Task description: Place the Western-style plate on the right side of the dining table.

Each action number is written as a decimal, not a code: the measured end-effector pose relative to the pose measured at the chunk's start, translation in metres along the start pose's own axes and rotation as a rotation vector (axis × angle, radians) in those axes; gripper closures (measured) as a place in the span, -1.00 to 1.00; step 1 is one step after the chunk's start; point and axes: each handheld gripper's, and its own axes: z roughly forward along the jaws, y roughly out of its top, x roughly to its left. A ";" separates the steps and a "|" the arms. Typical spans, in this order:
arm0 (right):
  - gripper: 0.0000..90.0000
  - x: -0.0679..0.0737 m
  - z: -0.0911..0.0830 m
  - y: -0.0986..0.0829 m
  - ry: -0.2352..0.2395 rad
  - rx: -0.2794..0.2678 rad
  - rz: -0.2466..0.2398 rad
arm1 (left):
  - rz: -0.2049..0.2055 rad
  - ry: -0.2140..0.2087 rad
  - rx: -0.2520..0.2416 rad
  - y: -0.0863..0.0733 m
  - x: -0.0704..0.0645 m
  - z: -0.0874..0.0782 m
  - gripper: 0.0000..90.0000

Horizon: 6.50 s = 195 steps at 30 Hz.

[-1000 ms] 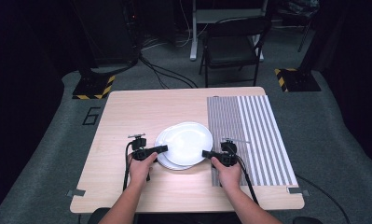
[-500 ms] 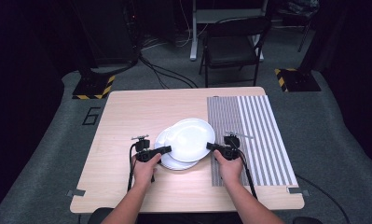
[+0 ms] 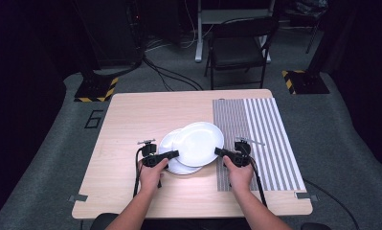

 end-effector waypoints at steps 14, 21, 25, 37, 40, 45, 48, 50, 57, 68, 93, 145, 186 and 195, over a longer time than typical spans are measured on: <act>0.63 -0.007 -0.002 -0.005 -0.019 0.000 -0.004 | 0.011 0.010 -0.001 -0.004 -0.005 0.003 0.34; 0.62 -0.014 0.000 -0.009 0.014 -0.006 0.057 | -0.010 -0.011 -0.001 -0.007 -0.007 0.006 0.37; 0.62 -0.017 0.000 -0.013 0.034 -0.009 0.094 | -0.018 -0.019 -0.010 -0.009 -0.010 0.010 0.37; 0.61 -0.017 0.001 -0.016 0.036 -0.030 0.101 | -0.033 -0.005 -0.040 -0.011 -0.013 0.014 0.45; 0.60 -0.015 0.001 -0.018 0.032 -0.030 0.105 | -0.026 0.011 -0.055 -0.011 -0.014 0.013 0.46; 0.60 -0.013 0.002 -0.021 0.032 -0.044 0.114 | -0.032 0.013 -0.063 -0.011 -0.014 0.013 0.49; 0.59 -0.012 0.002 -0.022 0.027 -0.046 0.114 | -0.026 0.009 -0.062 -0.011 -0.014 0.013 0.48; 0.58 -0.011 0.002 -0.023 0.025 -0.046 0.116 | -0.023 0.012 -0.062 -0.011 -0.014 0.013 0.47; 0.54 -0.006 0.003 -0.025 0.025 -0.060 0.107 | -0.012 0.015 -0.089 -0.010 -0.015 0.009 0.48; 0.48 0.003 0.002 -0.026 0.019 -0.069 0.070 | 0.033 0.027 -0.122 -0.010 -0.019 0.004 0.45; 0.42 0.016 -0.010 -0.015 0.037 -0.091 -0.020 | 0.104 0.033 -0.174 -0.005 -0.034 -0.007 0.38; 0.36 -0.020 -0.059 0.006 0.029 -0.157 -0.067 | 0.208 -0.005 -0.160 0.002 -0.092 0.025 0.35; 0.36 -0.043 -0.092 0.004 -0.054 -0.236 -0.034 | 0.242 -0.076 -0.114 0.003 -0.119 0.060 0.35; 0.36 -0.047 -0.096 0.003 -0.069 -0.249 -0.029 | 0.247 -0.087 -0.107 0.003 -0.123 0.066 0.35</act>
